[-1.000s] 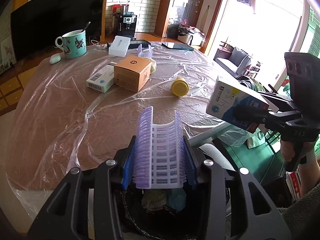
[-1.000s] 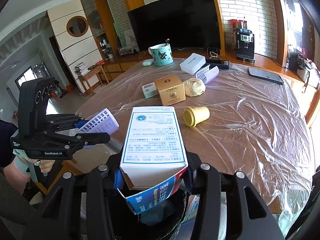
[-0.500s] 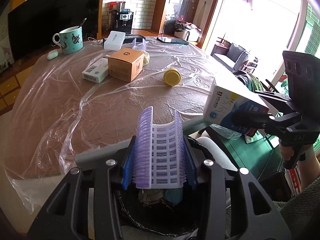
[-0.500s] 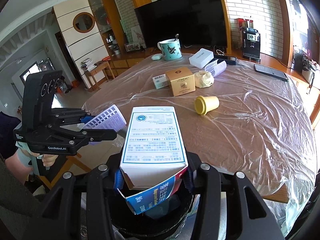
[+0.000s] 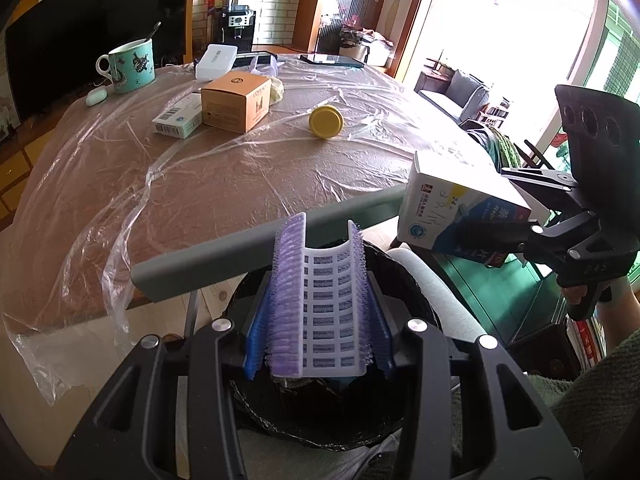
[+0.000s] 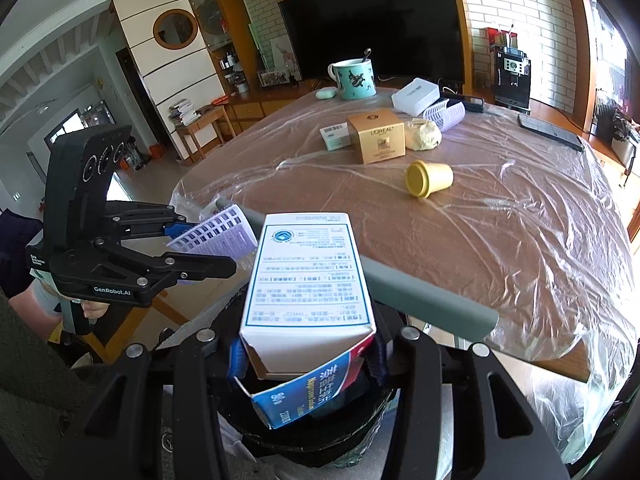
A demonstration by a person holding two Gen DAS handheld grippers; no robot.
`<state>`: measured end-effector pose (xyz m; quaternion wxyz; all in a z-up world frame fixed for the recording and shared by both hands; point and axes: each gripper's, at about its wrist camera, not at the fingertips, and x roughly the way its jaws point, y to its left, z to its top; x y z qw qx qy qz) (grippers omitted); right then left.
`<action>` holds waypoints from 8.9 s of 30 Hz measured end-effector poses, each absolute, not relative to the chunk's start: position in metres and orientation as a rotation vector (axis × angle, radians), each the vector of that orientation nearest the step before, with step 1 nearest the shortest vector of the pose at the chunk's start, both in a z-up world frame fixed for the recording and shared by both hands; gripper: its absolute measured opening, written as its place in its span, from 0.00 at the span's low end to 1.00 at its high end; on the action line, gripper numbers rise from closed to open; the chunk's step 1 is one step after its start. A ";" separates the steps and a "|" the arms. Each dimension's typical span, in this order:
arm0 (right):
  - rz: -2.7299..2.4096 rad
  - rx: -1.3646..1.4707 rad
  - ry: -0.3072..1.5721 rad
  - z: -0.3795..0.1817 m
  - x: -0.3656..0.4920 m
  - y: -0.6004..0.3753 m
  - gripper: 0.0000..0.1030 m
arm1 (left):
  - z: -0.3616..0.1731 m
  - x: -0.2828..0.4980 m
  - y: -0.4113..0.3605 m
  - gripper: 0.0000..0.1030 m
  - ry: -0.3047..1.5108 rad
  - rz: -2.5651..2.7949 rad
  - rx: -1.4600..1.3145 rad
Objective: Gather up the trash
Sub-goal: 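Carry the purple rack and white box over the black bin, then lower the purple rack and white box into the bin opening, then open both grippers to drop the rack and box, then lift away, then grasp the brown cardboard box with the left gripper while the right grasps the yellow cup, then carry the brown box and yellow cup over the black bin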
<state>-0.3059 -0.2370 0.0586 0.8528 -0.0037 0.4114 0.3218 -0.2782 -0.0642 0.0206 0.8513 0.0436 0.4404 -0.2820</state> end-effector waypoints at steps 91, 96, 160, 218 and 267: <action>0.580 -0.096 1.184 -0.057 -0.299 -0.214 0.45 | -0.093 -0.256 -0.078 0.43 1.171 -0.496 0.215; 0.569 -0.075 1.145 -0.048 -0.302 -0.217 0.67 | -0.080 -0.258 -0.074 0.82 1.099 -0.506 0.171; 0.521 -0.136 0.974 0.031 -0.136 -0.224 0.48 | 0.014 -0.076 -0.116 0.57 0.891 -0.600 0.287; 0.526 0.137 0.898 0.062 -0.202 -0.255 0.48 | 0.043 -0.179 -0.064 0.57 0.839 -0.509 0.036; 0.688 0.060 0.949 0.053 -0.287 -0.240 0.48 | 0.029 -0.269 -0.066 0.57 0.900 -0.618 0.116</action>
